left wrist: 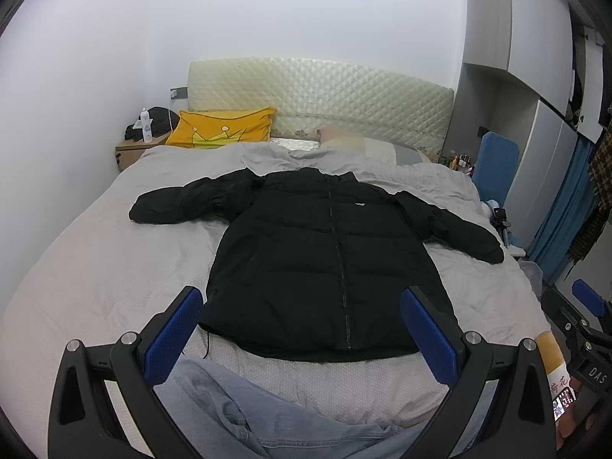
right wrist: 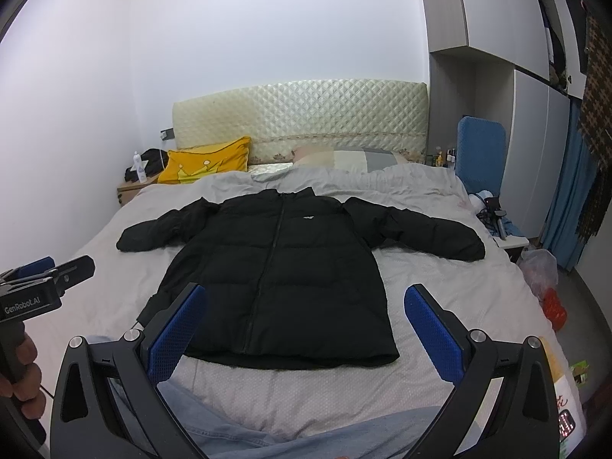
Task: Fold large clothes
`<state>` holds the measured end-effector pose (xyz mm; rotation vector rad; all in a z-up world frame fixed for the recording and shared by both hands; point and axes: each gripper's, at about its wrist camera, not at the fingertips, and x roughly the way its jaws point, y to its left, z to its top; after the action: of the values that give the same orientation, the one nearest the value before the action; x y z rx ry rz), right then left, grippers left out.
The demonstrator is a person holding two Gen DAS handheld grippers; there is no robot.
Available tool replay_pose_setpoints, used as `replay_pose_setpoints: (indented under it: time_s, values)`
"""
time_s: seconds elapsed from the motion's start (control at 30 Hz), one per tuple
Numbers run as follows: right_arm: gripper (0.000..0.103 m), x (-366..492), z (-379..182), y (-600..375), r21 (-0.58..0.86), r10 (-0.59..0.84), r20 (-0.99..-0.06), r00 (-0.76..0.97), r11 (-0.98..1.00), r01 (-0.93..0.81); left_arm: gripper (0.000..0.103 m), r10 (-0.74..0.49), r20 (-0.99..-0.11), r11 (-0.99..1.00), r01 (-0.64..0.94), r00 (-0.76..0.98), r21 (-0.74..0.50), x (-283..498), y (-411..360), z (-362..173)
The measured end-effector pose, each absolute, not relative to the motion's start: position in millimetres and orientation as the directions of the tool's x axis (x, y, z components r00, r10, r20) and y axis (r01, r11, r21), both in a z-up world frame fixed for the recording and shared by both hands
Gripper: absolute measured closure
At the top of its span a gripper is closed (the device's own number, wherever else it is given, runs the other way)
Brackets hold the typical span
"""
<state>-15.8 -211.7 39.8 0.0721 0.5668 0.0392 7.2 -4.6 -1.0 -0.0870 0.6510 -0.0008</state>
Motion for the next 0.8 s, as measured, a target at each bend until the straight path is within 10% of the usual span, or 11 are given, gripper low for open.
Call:
replay_pose_setpoints:
  time_s: [0.8]
  values:
    - [0.0, -14.8, 35.2, -208.2, 0.084, 0.067, -0.537, 0.841, 0.996, -0.026, 0.0, -0.032, -0.621, 0.996, -0.025, 0.783, -0.082, 10.1, -5.3, -5.0]
